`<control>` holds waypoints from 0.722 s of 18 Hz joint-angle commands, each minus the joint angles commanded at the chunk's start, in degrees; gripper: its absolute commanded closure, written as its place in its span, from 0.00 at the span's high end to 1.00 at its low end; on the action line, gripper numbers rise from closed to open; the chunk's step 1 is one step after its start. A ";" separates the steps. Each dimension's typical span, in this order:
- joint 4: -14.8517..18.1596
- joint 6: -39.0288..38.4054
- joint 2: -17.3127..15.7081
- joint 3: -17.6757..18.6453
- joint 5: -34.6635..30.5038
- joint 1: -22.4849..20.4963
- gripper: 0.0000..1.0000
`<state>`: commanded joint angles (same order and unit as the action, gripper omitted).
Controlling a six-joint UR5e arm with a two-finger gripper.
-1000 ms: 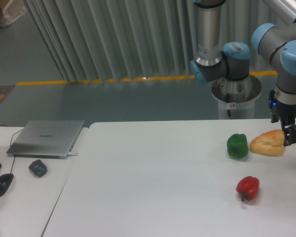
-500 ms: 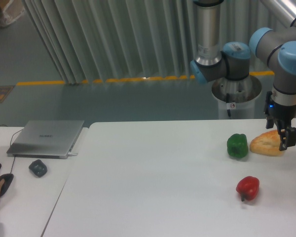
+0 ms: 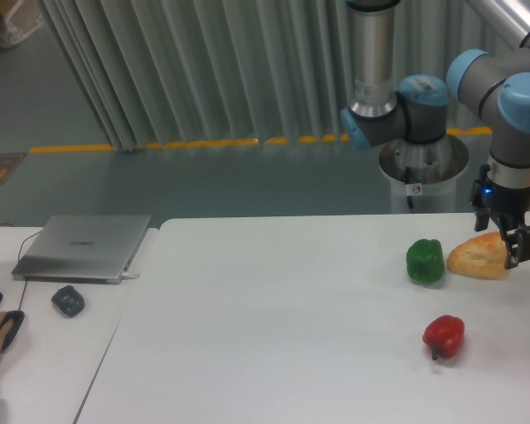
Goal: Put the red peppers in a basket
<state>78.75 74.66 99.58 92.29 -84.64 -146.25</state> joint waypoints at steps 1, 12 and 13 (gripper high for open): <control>-0.17 -4.30 0.18 -0.18 1.14 0.00 1.00; -13.62 -24.12 4.66 0.44 -0.69 5.62 1.00; -13.62 -24.21 5.01 0.44 -1.39 5.71 1.00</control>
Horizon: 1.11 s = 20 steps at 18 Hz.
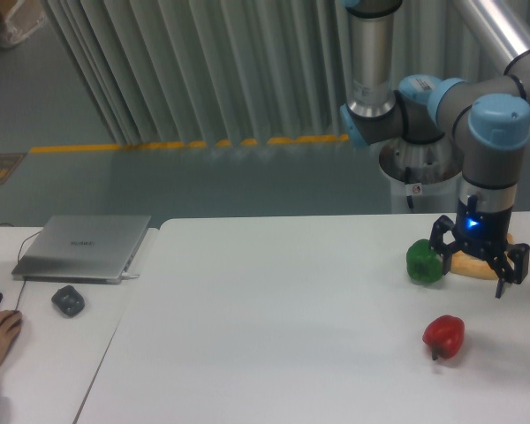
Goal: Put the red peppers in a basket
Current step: 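Move the gripper past the green pepper toward the red pepper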
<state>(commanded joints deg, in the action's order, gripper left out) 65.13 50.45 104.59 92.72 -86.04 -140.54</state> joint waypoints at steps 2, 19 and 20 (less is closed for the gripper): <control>-0.52 -0.09 1.31 0.00 -0.97 0.70 1.00; -2.55 -0.35 8.44 -1.32 -8.45 5.89 1.00; -2.55 -0.44 9.14 -1.41 -8.53 6.93 1.00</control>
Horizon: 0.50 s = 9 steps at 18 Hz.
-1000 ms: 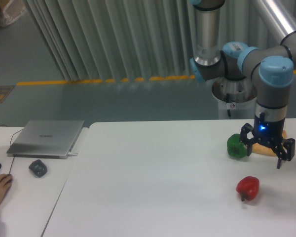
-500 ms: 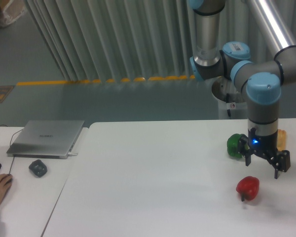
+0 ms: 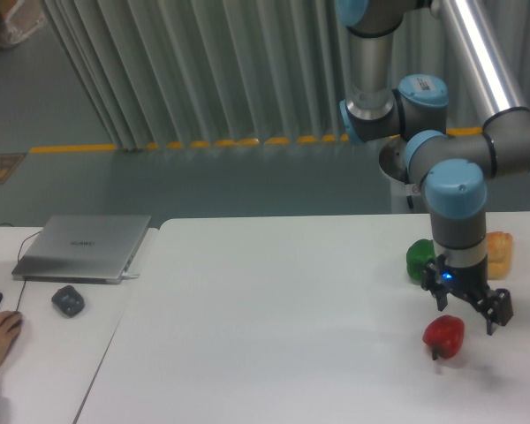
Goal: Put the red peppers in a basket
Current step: 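Move the gripper past the green pepper toward the red pepper, then lower the gripper onto the red pepper and close it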
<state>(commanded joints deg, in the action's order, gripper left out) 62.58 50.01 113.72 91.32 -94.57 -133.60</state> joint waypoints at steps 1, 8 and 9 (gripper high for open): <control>0.00 0.00 0.09 0.09 0.00 0.10 1.00; 0.09 0.88 0.80 0.00 0.26 -0.25 0.87; 0.09 0.79 0.97 0.09 0.09 -0.25 0.85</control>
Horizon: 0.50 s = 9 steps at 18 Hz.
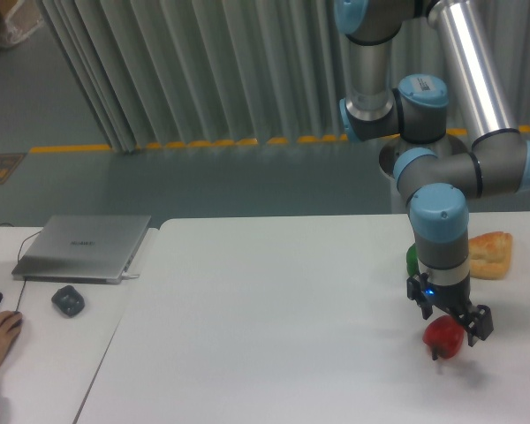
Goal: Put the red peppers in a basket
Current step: 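Lower the gripper onto the red pepper and close it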
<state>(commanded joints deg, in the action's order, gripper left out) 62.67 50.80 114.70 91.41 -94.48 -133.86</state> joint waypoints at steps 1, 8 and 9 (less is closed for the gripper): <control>0.00 0.00 0.18 -0.09 -0.09 0.00 0.72; 0.18 -0.18 0.00 -0.09 -0.44 0.09 0.37; 0.26 -0.18 -0.09 -0.09 -0.44 0.09 0.33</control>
<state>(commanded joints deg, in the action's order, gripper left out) 62.93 50.62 114.61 91.32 -94.92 -133.77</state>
